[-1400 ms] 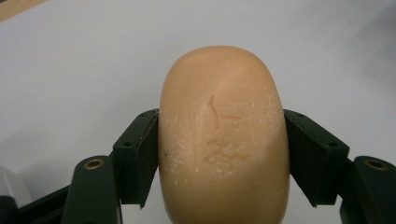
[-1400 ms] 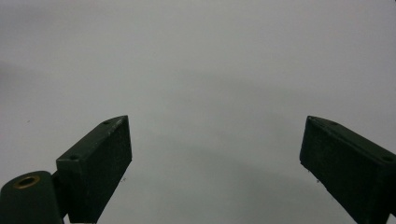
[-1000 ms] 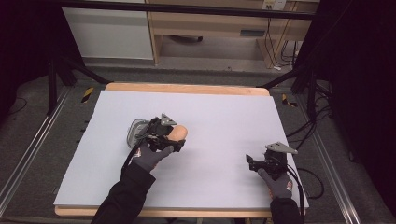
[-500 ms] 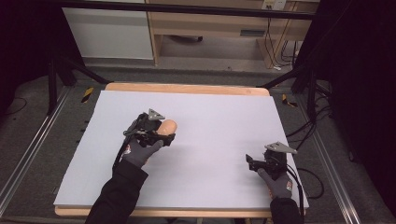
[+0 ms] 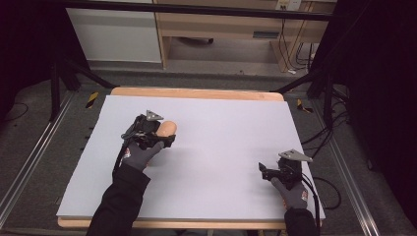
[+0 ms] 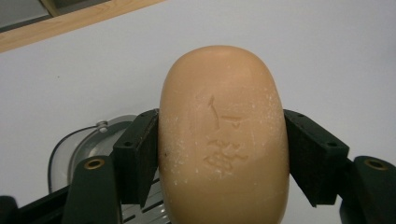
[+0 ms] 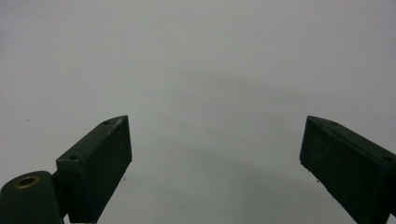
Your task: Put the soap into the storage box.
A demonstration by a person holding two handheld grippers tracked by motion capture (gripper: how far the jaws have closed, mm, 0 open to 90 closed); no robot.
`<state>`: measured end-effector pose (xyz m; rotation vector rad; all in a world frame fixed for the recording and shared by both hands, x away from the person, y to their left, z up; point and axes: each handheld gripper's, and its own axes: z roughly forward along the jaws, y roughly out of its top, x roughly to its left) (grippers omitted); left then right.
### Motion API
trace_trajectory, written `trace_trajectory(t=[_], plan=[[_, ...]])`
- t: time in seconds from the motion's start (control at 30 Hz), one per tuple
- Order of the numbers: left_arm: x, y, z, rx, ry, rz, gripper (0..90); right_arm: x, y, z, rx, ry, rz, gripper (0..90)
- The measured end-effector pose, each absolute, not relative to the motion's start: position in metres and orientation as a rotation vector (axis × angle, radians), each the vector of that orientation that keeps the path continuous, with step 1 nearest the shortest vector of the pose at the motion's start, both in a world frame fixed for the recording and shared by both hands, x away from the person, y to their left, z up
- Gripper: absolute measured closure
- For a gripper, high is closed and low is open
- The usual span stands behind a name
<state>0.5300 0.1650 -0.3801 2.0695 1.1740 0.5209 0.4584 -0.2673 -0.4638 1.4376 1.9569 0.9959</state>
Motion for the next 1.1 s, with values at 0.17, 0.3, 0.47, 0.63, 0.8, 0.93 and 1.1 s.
trace_trajectory(t=[0.17,0.3,0.47,0.63,0.8,0.93,1.1], plan=[[0.534,0.174,-0.383,2.058,1.21,0.526,31.8,0.459,-0.267,-0.464,1.432,1.958,0.995,9.3],[0.536,0.181,-0.386,2.05,1.237,0.531,31.8,0.459,-0.267,-0.464,1.433,1.957,0.995,9.3],[0.538,0.189,-0.388,2.049,1.264,0.54,31.8,0.459,-0.267,-0.464,1.434,1.959,0.993,9.3],[0.539,0.195,-0.391,2.038,1.29,0.544,31.8,0.458,-0.266,-0.464,1.438,1.957,0.995,9.3],[0.541,0.201,-0.393,2.035,1.308,0.548,31.8,0.459,-0.267,-0.464,1.432,1.958,0.995,9.3],[0.542,0.205,-0.395,2.039,1.318,0.549,31.8,0.458,-0.266,-0.464,1.44,1.96,1.0,9.3],[0.543,0.206,-0.401,2.046,1.341,0.547,31.9,0.459,-0.266,-0.465,1.433,1.961,0.993,9.2]])
